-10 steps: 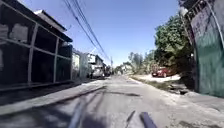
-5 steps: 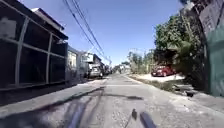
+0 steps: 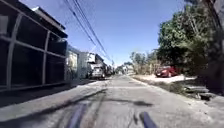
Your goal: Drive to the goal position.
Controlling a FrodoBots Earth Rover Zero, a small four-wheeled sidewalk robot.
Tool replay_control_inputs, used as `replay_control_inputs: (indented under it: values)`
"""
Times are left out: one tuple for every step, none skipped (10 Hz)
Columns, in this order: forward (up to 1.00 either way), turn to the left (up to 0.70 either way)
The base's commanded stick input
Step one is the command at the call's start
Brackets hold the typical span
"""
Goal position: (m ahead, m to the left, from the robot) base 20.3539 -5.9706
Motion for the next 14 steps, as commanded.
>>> replay_control_inputs:
  values:
    - [0.85, 0.0]
    - [0.85, 0.0]
    - [0.85, 0.0]
    - [0.85, 0.0]
    - [0.85, -0.34]
    - [0.85, -0.34]
    - [0.85, -0.34]
    - [0.85, -0.11]
    - [0.85, 0.0]
    - [0.85, 0.0]
    - [0.85, 0.0]
    - [0.85, 0.0]
    - [0.85, 0.0]
    - [0.81, 0.0]
